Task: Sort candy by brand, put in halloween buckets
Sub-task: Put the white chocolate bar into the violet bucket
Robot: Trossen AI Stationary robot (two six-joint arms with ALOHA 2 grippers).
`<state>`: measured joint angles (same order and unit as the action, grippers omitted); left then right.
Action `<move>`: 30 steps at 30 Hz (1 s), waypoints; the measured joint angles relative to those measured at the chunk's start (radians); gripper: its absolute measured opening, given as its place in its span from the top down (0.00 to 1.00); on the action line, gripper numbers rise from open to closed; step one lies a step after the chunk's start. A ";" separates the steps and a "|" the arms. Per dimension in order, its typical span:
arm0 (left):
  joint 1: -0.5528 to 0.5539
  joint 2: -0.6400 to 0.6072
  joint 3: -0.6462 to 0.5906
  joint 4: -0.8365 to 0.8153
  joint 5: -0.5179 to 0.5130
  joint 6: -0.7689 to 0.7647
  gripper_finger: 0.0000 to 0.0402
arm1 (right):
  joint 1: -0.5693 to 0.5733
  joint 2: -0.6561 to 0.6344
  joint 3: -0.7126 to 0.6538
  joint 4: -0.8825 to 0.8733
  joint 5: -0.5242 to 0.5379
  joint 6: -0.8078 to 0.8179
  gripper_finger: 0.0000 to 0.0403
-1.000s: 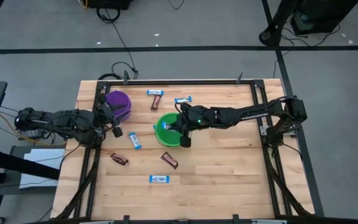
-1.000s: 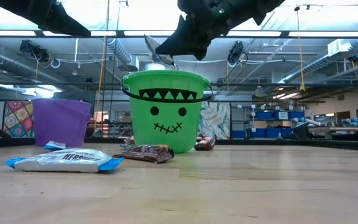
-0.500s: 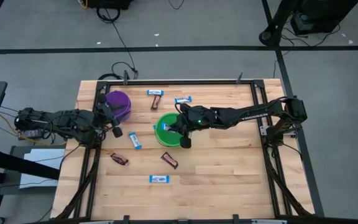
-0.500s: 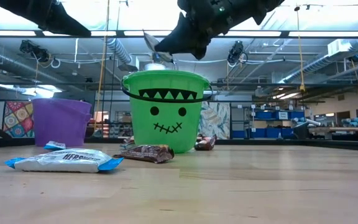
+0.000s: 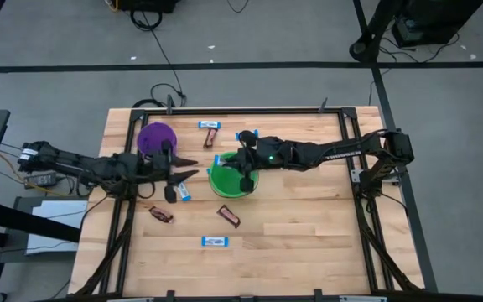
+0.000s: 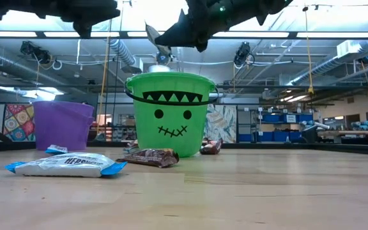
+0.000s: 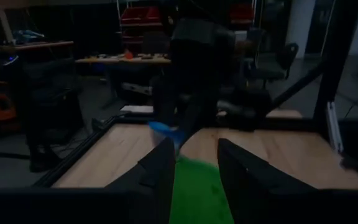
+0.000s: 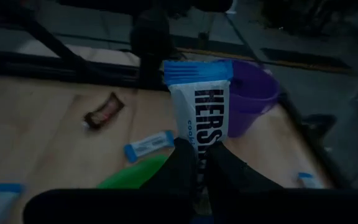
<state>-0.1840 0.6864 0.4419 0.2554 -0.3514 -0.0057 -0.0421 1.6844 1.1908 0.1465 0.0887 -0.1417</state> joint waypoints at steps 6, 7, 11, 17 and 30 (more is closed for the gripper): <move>0.006 0.116 0.000 0.142 -0.009 -0.052 0.68 | 0.014 0.000 0.000 0.010 0.049 -0.048 0.92; 0.009 0.130 0.000 0.160 -0.014 -0.059 0.68 | 0.015 0.000 0.000 0.011 0.048 -0.049 0.92; 0.030 0.193 0.000 0.217 -0.050 -0.079 0.68 | 0.019 0.000 0.000 0.035 0.048 -0.059 0.92; 0.047 0.262 0.000 0.284 -0.052 -0.108 0.68 | 0.032 0.000 0.000 0.040 0.047 -0.072 0.92; 0.048 0.335 0.001 0.400 -0.025 -0.137 0.68 | 0.032 0.000 0.000 0.048 0.068 -0.097 0.92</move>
<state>-0.1364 1.0214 0.4431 0.6552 -0.3767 -0.1432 -0.0105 1.6840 1.1912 0.1942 0.1570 -0.2390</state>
